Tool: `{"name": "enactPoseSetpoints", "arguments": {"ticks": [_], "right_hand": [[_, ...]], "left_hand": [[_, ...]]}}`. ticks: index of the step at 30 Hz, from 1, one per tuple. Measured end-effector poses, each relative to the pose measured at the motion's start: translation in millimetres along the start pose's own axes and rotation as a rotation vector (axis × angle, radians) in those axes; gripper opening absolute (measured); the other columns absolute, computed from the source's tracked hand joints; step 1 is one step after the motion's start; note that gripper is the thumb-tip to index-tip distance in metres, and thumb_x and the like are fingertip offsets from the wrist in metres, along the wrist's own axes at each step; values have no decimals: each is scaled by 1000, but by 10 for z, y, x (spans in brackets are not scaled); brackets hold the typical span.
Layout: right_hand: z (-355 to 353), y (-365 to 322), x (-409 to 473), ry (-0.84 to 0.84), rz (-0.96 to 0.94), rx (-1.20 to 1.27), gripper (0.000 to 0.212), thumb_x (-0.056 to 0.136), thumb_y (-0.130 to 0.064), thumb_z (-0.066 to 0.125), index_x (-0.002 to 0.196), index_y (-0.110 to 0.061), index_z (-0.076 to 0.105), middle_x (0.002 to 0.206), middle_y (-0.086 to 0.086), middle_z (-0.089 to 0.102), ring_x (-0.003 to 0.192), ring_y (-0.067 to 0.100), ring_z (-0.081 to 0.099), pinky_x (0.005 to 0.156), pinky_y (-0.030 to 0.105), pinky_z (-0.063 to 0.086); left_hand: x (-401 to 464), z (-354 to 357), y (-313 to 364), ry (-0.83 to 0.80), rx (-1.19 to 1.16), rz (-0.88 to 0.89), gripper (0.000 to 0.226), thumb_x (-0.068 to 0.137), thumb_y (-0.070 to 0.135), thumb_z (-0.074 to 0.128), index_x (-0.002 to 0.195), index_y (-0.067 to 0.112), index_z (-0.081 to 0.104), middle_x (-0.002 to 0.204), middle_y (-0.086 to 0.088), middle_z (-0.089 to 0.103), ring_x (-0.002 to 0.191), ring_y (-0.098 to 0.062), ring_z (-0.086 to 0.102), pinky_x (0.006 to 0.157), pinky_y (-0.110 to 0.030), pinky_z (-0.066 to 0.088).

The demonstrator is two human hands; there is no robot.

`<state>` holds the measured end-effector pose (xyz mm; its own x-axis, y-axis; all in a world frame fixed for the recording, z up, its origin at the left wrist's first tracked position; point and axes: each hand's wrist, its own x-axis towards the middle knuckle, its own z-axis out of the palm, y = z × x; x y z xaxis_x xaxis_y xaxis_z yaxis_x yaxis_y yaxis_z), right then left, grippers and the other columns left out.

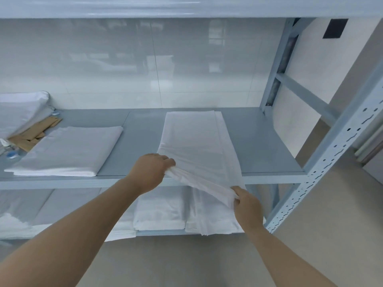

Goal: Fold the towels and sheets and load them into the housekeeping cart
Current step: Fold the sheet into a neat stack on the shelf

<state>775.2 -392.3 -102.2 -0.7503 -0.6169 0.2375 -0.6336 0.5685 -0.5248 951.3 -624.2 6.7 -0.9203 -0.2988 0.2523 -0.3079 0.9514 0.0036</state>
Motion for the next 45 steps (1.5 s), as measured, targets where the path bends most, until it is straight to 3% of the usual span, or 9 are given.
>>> {"name": "enactPoseSetpoints", "arguments": {"ticks": [6,13,17,21,26,31,38,42,45], "right_hand": [[-520,-243,257,206,-255,22,29,77,8,61,102,-4,67,88,16,65,76,36,62,63,36,46],[-1044,-630,869,286,-469,-100,35,84,-28,43,94,-5,66,75,13,64,66,31,60,56,33,43],[-1076,-725,1429,284,-513,-215,10,82,-8,68,88,-2,63,66,13,57,56,29,54,49,31,36],[-916,-714,2107,104,-421,-342,7,92,-14,57,94,-7,57,72,9,54,65,29,53,53,33,33],[-607,-613,2789,67,-351,-390,36,94,-43,51,77,-13,39,63,2,46,60,25,48,50,32,24],[-204,-473,3192,47,-394,-558,25,100,-35,44,92,-12,52,79,5,62,70,30,59,62,33,27],[523,-258,4136,196,-428,-688,24,94,-37,56,81,-16,58,62,0,61,56,23,58,75,38,30],[1322,102,4568,30,-336,-670,23,99,-41,40,100,-27,59,95,-7,66,102,16,54,92,39,24],[2011,476,4579,-132,-336,-528,26,101,-34,39,112,-23,59,117,-5,60,117,19,47,92,34,30]], "left_hand": [[-155,-336,-83,186,-179,-75,30,78,3,49,99,10,68,80,-8,64,66,-35,58,54,-34,42],[81,-625,-267,433,-193,-141,30,78,15,45,94,11,70,74,-6,65,62,-30,58,51,-35,45],[468,-612,-459,510,-156,-204,30,76,14,46,93,12,71,73,-6,65,61,-30,59,50,-37,47],[950,-418,-705,462,-63,-273,34,77,17,42,96,14,70,75,-6,64,62,-33,60,52,-34,46],[1453,-56,-1021,399,-38,-382,22,85,16,50,97,14,68,80,-5,65,74,-31,62,56,-34,45],[1756,347,-1316,420,-78,-427,19,92,34,62,91,15,67,76,-4,64,69,-29,60,54,-30,40],[2618,1027,-1898,409,-26,-485,22,93,38,57,92,16,63,81,-4,61,81,-29,60,56,-30,33],[3078,1875,-2189,169,45,-575,24,97,34,47,104,16,60,105,-6,59,106,-28,52,76,-35,37],[3030,2610,-2337,-66,-23,-559,23,99,28,43,110,13,57,117,-6,54,115,-26,46,90,-36,37]]}}
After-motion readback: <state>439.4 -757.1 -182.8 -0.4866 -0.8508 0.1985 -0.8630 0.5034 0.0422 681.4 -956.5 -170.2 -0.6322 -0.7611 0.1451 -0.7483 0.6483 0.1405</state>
